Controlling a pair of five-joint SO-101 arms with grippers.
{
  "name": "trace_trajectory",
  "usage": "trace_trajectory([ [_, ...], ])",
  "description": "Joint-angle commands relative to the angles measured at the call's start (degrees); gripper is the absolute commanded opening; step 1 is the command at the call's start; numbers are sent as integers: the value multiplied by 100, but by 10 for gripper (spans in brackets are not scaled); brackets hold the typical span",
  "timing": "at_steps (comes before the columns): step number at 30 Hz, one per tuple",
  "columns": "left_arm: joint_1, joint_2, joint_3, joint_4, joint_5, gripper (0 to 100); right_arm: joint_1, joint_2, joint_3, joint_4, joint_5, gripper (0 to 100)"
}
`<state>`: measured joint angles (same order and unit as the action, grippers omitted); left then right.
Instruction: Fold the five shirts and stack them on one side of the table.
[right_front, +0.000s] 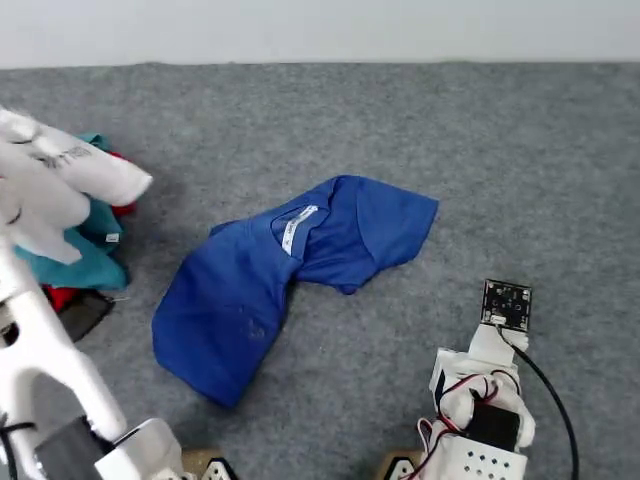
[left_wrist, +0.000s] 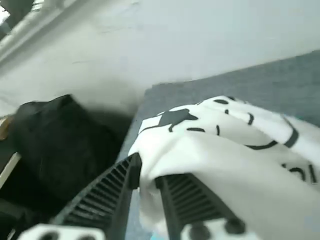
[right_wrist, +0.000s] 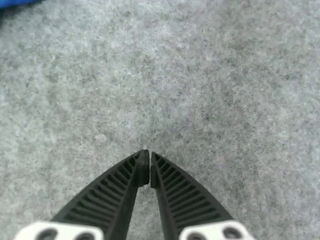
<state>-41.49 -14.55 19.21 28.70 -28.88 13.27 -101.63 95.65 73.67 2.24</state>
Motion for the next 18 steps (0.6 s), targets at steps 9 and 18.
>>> trace_trajectory([
  [9,-668,-387,549,-202,-967,246,92,-40,79,22,-62,9],
  [18,-730,-1679,-382,2145,-668,248,92,-40,79,22,-62,9],
])
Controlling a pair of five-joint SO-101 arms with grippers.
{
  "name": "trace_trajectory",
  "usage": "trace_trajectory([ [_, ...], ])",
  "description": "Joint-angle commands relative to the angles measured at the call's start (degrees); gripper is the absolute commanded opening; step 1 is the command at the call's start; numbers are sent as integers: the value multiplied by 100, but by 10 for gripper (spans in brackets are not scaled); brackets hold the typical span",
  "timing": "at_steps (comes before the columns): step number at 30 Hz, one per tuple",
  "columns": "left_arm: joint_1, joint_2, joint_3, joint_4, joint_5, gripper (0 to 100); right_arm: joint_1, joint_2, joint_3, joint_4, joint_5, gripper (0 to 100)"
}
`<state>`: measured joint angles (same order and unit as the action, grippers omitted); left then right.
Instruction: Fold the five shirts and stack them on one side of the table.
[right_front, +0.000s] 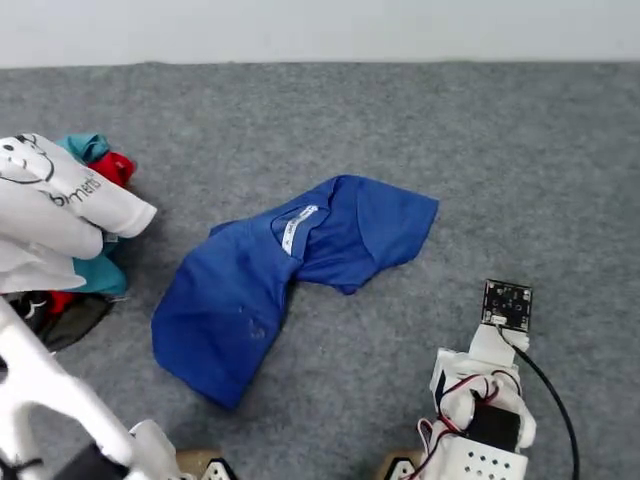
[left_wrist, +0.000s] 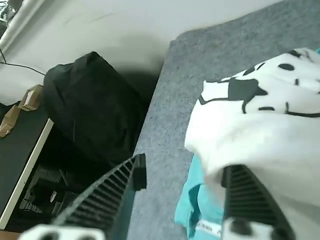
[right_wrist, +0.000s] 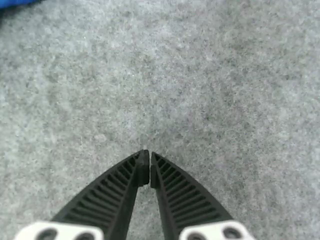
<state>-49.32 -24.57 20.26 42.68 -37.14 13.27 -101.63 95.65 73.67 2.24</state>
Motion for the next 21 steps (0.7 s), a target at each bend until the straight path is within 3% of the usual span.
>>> trace_trajectory([
  [1,123,-844,-514,976,167,248,92,-40,79,22,-62,9],
  [9,765,-2154,-514,2866,158,248,92,-40,79,22,-62,9],
  [17,2277,-2963,-488,5802,18,246,92,-40,79,22,-62,9],
  [21,2813,-2954,251,5785,79,246,92,-40,79,22,-62,9],
])
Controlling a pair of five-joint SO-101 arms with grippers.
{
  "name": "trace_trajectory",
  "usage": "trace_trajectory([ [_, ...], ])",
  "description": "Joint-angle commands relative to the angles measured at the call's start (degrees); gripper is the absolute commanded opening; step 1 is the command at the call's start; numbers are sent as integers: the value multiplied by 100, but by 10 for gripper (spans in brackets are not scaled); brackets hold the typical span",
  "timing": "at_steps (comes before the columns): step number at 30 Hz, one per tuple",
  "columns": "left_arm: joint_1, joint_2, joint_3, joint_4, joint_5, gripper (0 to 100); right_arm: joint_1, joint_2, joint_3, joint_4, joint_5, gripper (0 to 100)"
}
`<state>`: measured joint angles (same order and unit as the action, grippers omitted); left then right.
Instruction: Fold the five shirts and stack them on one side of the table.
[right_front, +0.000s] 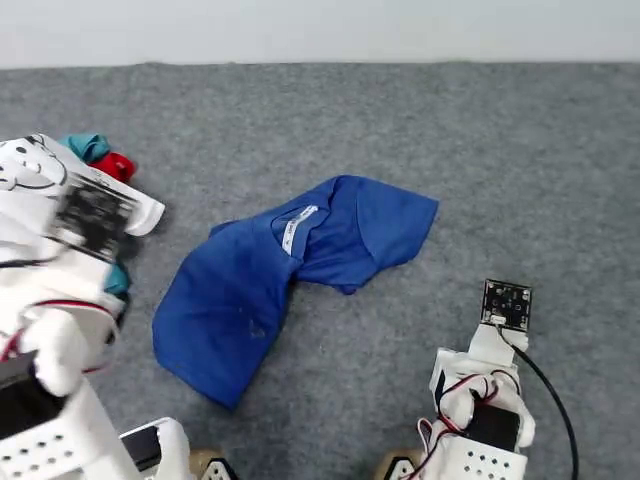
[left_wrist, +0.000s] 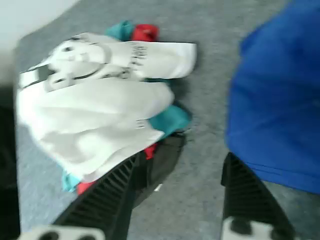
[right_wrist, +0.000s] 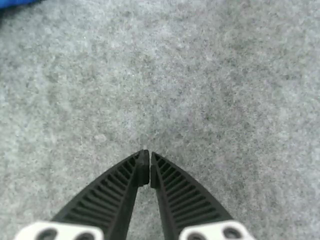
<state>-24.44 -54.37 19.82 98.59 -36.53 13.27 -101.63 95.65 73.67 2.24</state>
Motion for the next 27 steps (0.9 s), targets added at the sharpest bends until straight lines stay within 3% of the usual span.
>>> trace_trajectory([
  [1,484,44,541,193,-9,246,92,-40,79,22,-62,9],
  [9,2092,413,2176,176,-193,246,92,-40,79,22,-62,9],
  [15,2910,1046,2413,-308,-167,246,92,-40,79,22,-62,9],
  [19,3156,1714,2774,-624,-167,246,92,-40,79,22,-62,9],
  [27,2927,2347,2853,-1310,176,246,92,-40,79,22,-62,9],
])
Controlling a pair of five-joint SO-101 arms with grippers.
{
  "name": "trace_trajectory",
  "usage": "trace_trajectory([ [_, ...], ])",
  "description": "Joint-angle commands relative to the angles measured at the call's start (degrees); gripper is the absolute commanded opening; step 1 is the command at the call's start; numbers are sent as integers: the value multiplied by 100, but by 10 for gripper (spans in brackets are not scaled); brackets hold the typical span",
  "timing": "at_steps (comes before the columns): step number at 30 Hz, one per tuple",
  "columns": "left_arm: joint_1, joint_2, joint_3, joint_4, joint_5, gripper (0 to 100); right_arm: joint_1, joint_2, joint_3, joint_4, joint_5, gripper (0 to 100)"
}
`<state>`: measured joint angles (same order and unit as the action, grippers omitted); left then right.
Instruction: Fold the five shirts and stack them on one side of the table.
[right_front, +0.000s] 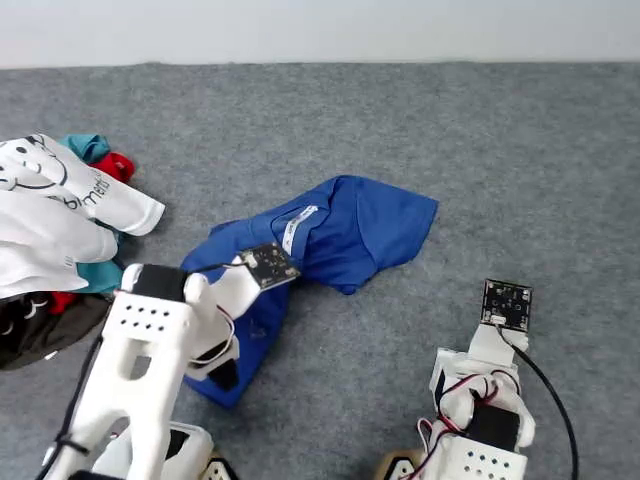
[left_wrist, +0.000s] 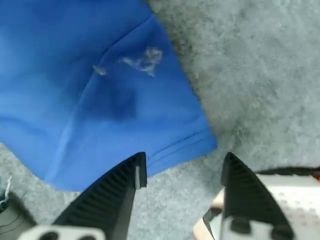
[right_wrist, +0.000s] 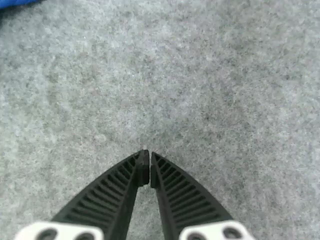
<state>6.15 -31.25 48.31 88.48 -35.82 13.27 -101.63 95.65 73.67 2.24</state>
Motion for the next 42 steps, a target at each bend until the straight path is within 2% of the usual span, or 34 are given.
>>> trace_trajectory([
  [1,-211,62,4,-369,123,246,92,-40,79,22,-62,9],
  [7,-167,70,409,-668,123,249,92,-40,79,22,-62,9],
  [11,70,70,980,-1099,123,249,92,-40,79,22,-62,9],
  [20,79,70,1719,-1987,158,246,92,-40,79,22,-62,9],
  [24,79,79,1991,-2497,554,246,92,-40,79,22,-62,9],
  [28,88,79,2018,-2549,659,244,92,-40,79,22,-62,9],
  [37,88,809,1745,-2505,633,99,92,-40,79,22,-62,9],
  [40,88,1152,1464,-2382,624,14,92,-40,79,22,-62,9],
  [42,88,1231,1218,-2215,607,15,92,-40,79,22,-62,9],
])
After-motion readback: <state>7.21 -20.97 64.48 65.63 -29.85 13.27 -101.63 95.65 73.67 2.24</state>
